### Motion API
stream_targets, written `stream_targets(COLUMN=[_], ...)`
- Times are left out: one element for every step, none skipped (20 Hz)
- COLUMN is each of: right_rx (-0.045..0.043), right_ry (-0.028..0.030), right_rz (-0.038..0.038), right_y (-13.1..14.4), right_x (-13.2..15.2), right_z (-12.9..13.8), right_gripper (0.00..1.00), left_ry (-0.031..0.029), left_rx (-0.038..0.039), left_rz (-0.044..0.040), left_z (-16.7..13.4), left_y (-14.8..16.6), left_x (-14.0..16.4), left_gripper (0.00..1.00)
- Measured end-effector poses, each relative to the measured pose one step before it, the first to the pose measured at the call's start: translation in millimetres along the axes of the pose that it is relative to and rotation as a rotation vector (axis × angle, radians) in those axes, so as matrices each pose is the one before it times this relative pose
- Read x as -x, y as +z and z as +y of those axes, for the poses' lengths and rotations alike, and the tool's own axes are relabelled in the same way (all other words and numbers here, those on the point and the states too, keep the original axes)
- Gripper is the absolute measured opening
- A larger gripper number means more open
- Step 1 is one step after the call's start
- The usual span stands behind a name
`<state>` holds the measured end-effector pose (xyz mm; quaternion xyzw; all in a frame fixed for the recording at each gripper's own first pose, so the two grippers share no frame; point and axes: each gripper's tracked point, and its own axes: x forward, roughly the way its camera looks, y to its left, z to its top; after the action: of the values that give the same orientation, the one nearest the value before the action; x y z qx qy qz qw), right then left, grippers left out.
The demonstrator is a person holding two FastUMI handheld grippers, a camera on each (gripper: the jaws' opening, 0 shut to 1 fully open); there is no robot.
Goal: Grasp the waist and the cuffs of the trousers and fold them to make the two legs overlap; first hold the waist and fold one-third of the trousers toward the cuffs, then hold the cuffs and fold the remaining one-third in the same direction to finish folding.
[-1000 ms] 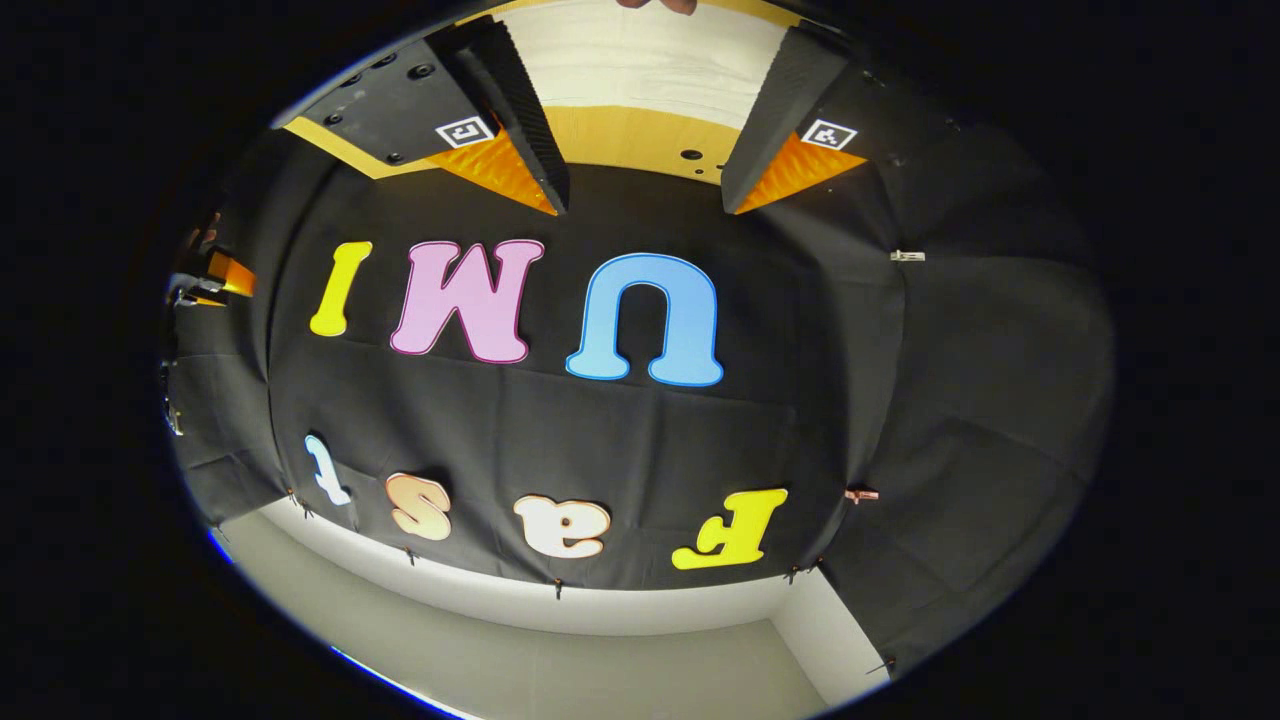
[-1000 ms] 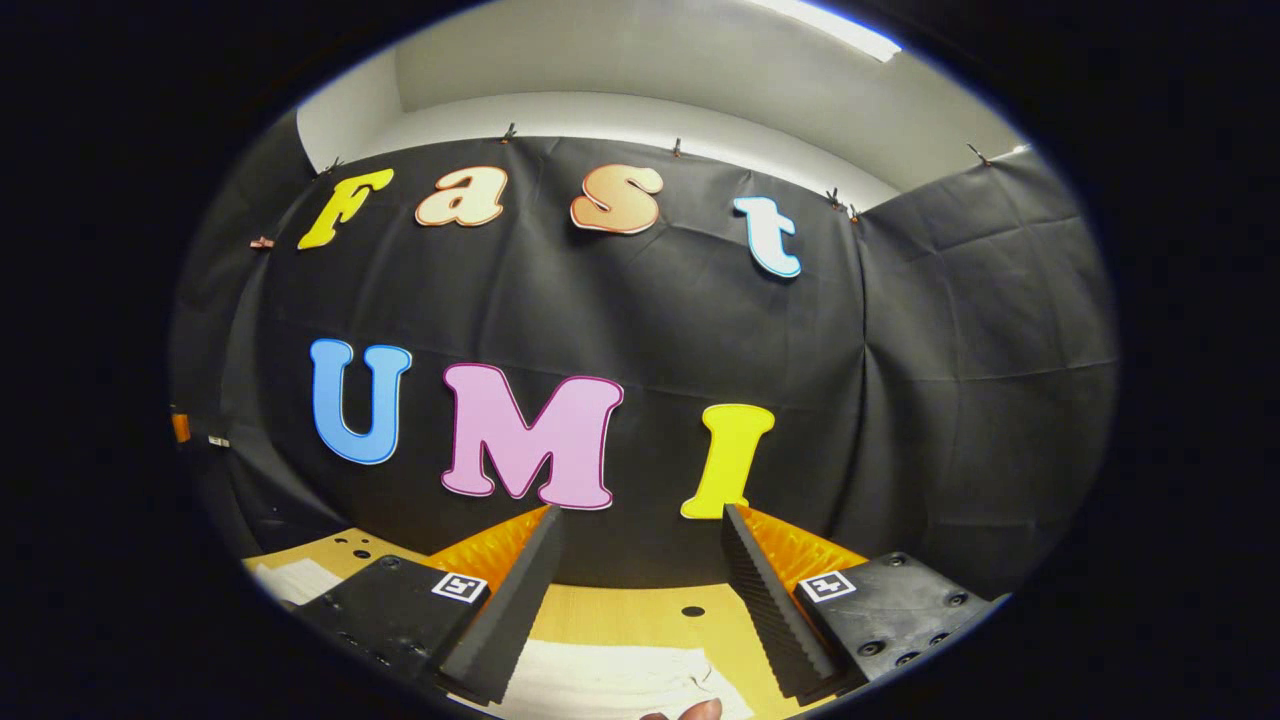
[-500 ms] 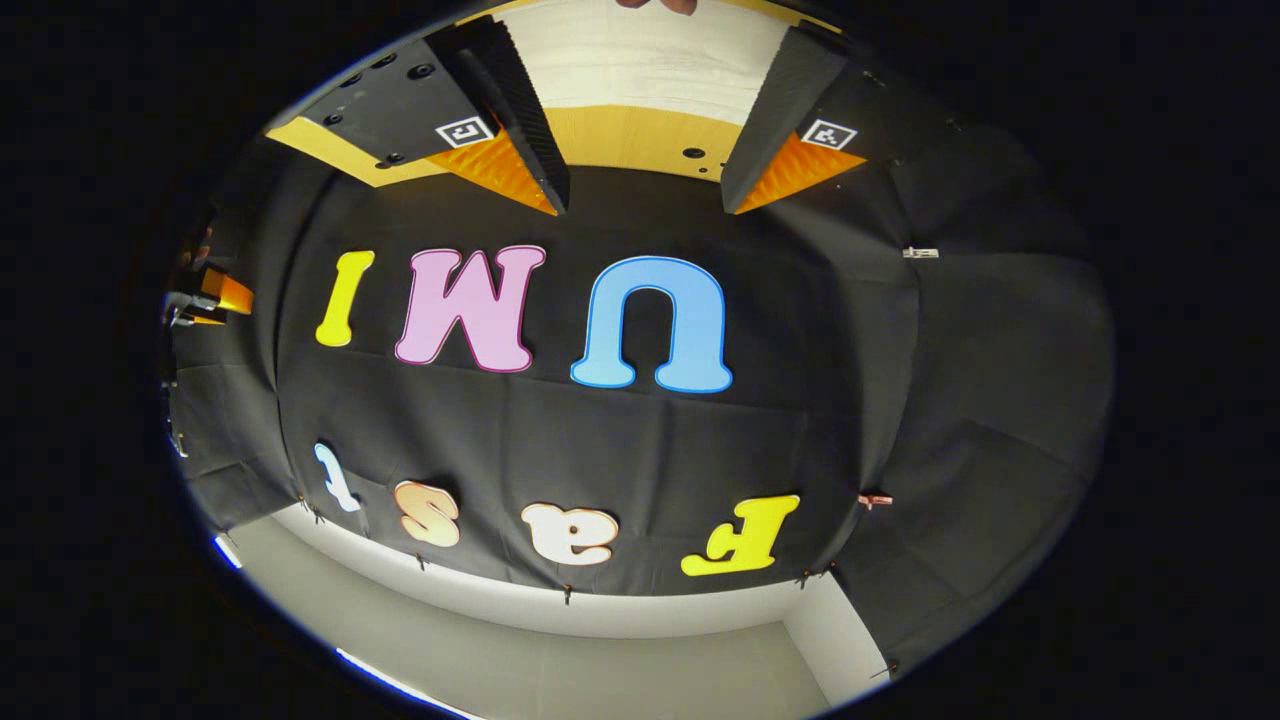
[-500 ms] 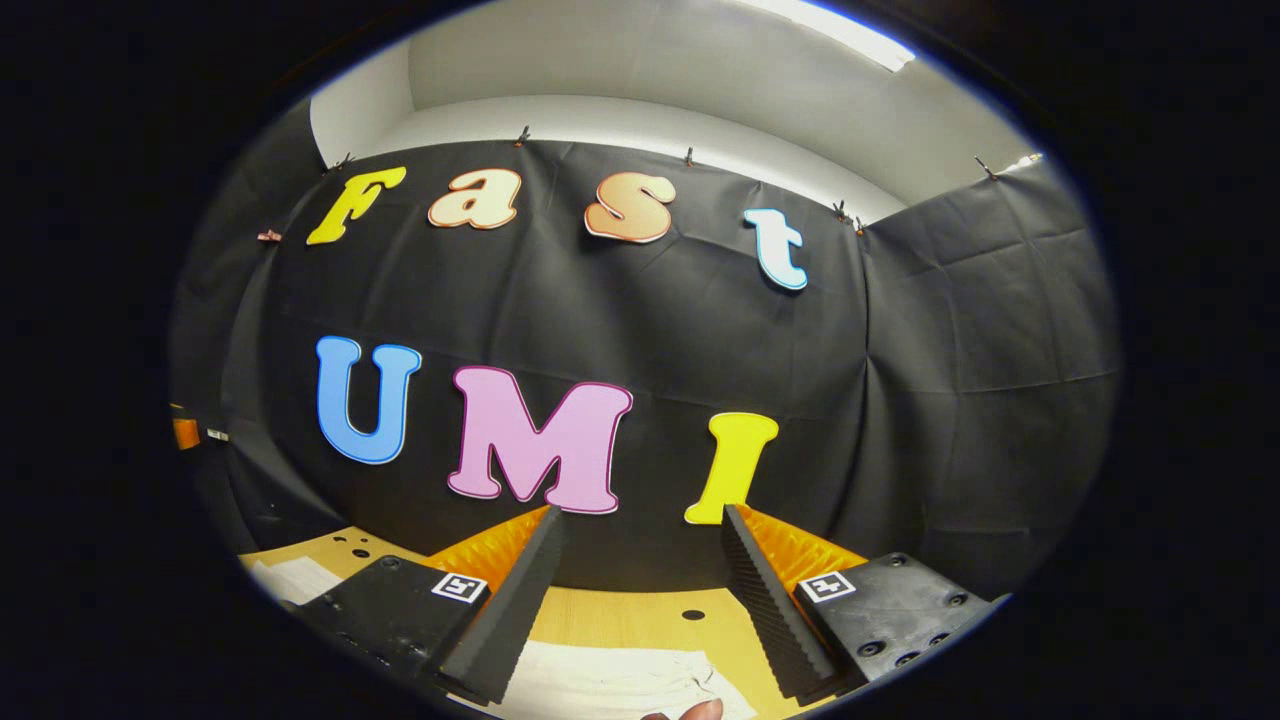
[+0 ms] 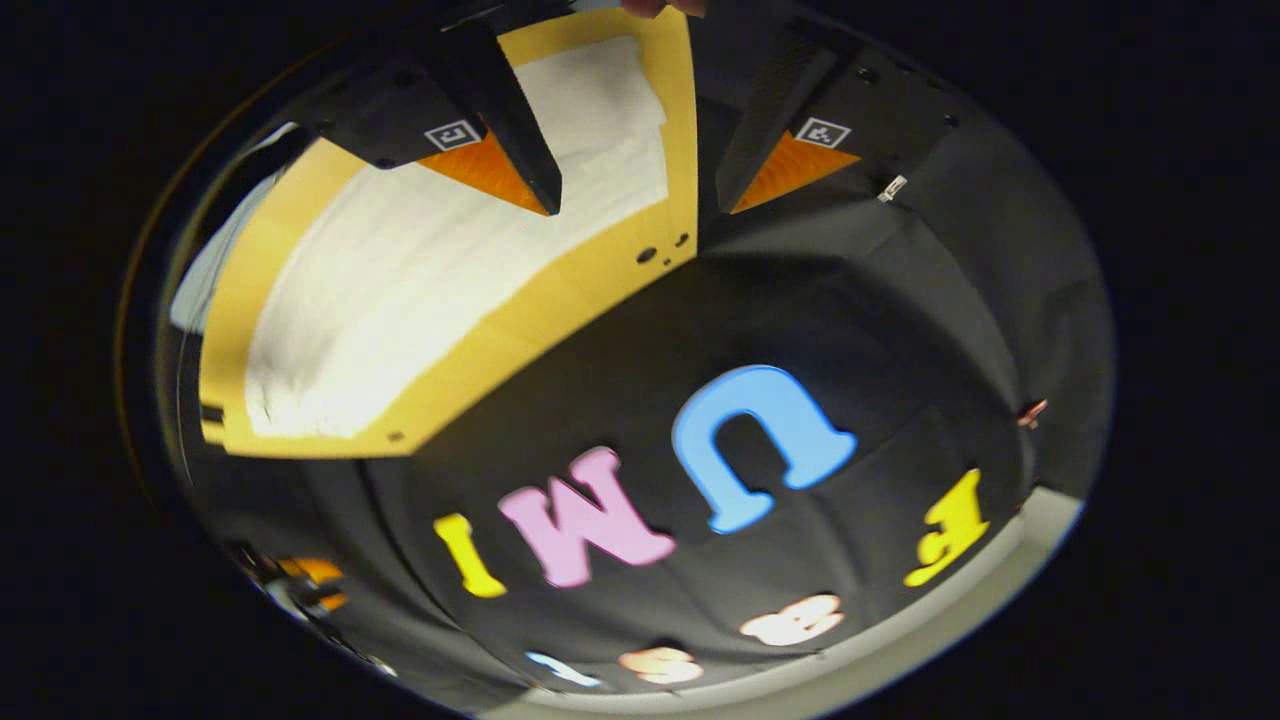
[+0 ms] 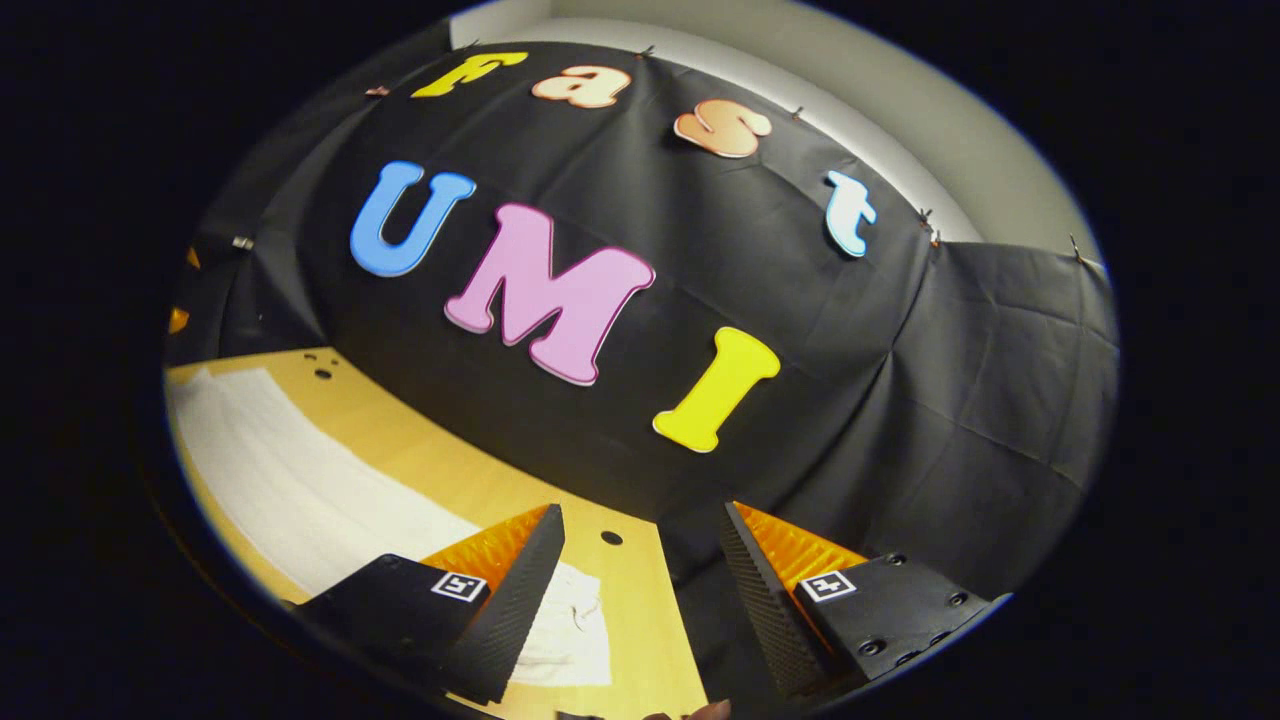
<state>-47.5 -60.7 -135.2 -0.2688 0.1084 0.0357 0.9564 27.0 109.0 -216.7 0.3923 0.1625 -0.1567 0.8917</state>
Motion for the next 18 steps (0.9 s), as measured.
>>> stream_targets(right_rx=[0.02885, 0.02509, 0.02778, 0.03346, 0.03558, 0.02423, 0.01427, 0.00876, 0.00221, -0.00378, -0.00581, -0.00341, 0.00116, 0.00379, 0.00601, 0.00894, 0.0097, 0.00803], right_ry=[0.00217, 0.00353, 0.00546, 0.00834, 0.00097, 0.00892, 0.00604, 0.00129, -0.00369, -0.00444, -0.00347, -0.00253, -0.00261, 0.00247, 0.00583, 0.00437, 0.00311, 0.00344], right_rz=[0.01964, 0.01711, 0.02346, 0.02332, 0.01857, 0.01745, 0.01282, 0.01231, 0.01576, 0.01589, 0.01254, 0.00816, 0.00696, 0.00709, 0.00615, 0.00475, 0.00428, 0.0066], right_y=[-15.29, -14.66, -14.17, -13.21, -10.16, -9.03, -6.94, -7.15, -5.89, -5.18, -2.7, -2.76, -2.73, -1.82, -1.97, -2.93, -2.92, -2.69], right_x=[-0.25, -0.96, 0.72, -2.22, -0.22, 0.52, 0.31, -1.09, -0.06, -1.12, -0.26, -0.73, -0.11, -0.76, 0.28, -0.69, -0.05, -0.54], right_z=[-0.01, 1.39, 2.32, 2.87, 0.73, 0.78, 0.58, 0.75, -0.31, -0.46, 0.13, 1.8, 0.1, 1.84, 2.54, 1.5, 1.45, 0.44], right_gripper=[0.97, 0.97, 0.97, 0.97, 0.97, 0.97, 0.97, 0.97, 0.97, 0.97, 0.97, 0.97, 0.97, 0.97, 0.97, 0.97, 0.97, 0.97], left_ry=[-0.04712, -0.03912, -0.04365, -0.03784, -0.03578, -0.0349, -0.03374, -0.02352, -0.02125, -0.02082, -0.02359, -0.0236, -0.02122, -0.01493, -0.01239, 0.00038, 0.00561, 0.0081], left_rx=[-0.04457, -0.03189, -0.03584, -0.04569, -0.04057, -0.03159, -0.02463, -0.02506, -0.02853, -0.03112, -0.03106, -0.02998, -0.02696, -0.02048, -0.01315, -0.01179, -0.0086, -0.00706], left_rz=[0.03701, 0.02762, 0.02389, 0.03827, 0.04372, 0.04291, 0.04926, 0.04333, 0.03597, 0.02594, 0.01069, 0.00553, 0.01031, 0.00943, 0.01196, 0.00239, 0.0025, 0.00747], left_z=[-11.43, -12.11, -13.54, -9.62, -10.5, -8.03, -7.5, -4.17, -4.51, -4.76, -3.52, -4.03, -3.02, -2.18, -2.14, 2.57, 4.36, 6.17], left_y=[-21.35, -20.5, -14.67, -16.58, -17.53, -21.12, -18.3, -17.1, -12.1, -9.83, -4.31, -2.4, -2.59, -2.8, -3.38, -0.09, -0.27, -1.85], left_x=[-8.0, -4.26, -6.37, -6.48, -6.65, -4.17, -4.79, -4.63, -5.87, -5.81, -4.77, -3.07, -2.46, -3.78, -5.18, -2.52, -3.21, -4.24], left_gripper=[0.98, 0.98, 0.97, 0.97, 0.98, 0.98, 0.98, 0.98, 0.96, 0.98, 0.98, 0.98, 0.98, 0.98, 0.98, 0.98, 0.96, 0.95])
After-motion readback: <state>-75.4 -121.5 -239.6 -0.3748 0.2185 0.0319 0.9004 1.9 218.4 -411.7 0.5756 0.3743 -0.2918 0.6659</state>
